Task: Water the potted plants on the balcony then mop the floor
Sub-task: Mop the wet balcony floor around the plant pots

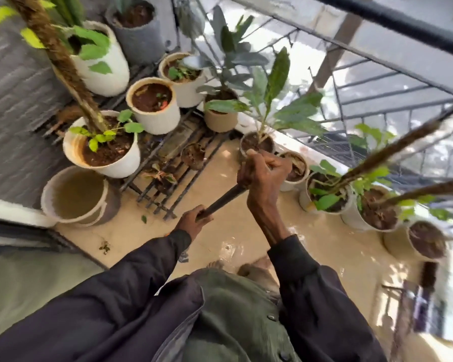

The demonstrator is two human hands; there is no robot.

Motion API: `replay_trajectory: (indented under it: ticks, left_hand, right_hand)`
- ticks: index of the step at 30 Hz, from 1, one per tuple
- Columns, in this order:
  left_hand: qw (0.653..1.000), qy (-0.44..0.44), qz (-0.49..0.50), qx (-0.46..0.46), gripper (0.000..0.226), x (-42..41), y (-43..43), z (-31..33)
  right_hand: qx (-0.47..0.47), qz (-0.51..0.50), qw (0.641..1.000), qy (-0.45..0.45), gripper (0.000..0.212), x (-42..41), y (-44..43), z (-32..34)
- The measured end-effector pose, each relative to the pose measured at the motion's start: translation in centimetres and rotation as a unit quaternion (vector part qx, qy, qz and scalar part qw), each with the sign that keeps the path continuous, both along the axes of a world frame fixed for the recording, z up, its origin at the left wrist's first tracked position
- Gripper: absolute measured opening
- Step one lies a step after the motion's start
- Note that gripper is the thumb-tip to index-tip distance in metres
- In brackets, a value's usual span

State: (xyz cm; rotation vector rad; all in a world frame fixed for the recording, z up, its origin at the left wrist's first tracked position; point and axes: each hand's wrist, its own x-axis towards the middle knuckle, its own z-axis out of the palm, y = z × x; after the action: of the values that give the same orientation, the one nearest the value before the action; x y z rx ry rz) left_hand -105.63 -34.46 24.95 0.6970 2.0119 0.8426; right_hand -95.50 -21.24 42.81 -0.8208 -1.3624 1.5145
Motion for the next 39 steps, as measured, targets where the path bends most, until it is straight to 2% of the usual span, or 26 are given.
replay_trajectory:
  ticks: [5,9,14,17,19,22,26,29,34,39]
  left_hand:
    - [0.997,0.031,-0.040,0.061,0.024,5.0,3.3,-0.2]
    - [0.987,0.044,-0.129,0.090,0.014,8.9,7.0,0.6]
    - [0.968,0.040,-0.233,0.089,0.012,15.6,11.8,2.7]
    - [0.955,0.014,-0.284,0.082,0.013,20.8,14.8,4.5]
    - [0.940,-0.023,-0.329,0.082,0.024,24.2,16.7,6.2]
    - [0.914,-0.059,-0.396,0.070,0.027,30.0,19.2,8.8]
    - [0.867,-0.083,-0.482,0.099,0.022,38.8,21.8,10.3]
    - [0.825,-0.099,-0.549,0.088,0.025,45.8,23.1,10.4]
    - [0.729,-0.099,-0.671,0.089,0.025,57.7,23.9,10.3]
    - [0.629,-0.085,-0.768,0.085,0.030,69.0,22.6,10.9]
  right_hand:
    - [0.022,-0.134,0.990,0.047,0.047,6.8,2.7,2.7]
    - [0.018,-0.247,0.966,0.077,0.045,12.3,5.4,5.1]
    - [0.011,-0.304,0.943,0.131,0.038,22.2,7.6,8.8]
    - [0.022,-0.344,0.929,0.132,0.042,28.7,8.6,10.9]
    - [0.027,-0.370,0.918,0.137,0.048,32.6,9.2,12.1]
    - [0.060,-0.415,0.898,0.133,0.044,38.3,9.5,14.2]
    - [0.089,-0.474,0.867,0.124,0.051,45.5,8.8,16.0]
    - [0.114,-0.544,0.826,0.095,0.052,50.7,7.7,16.6]
    - [0.143,-0.663,0.734,0.023,0.038,58.7,4.6,17.0]
    - [0.152,-0.755,0.637,-0.019,0.045,65.8,1.2,17.6]
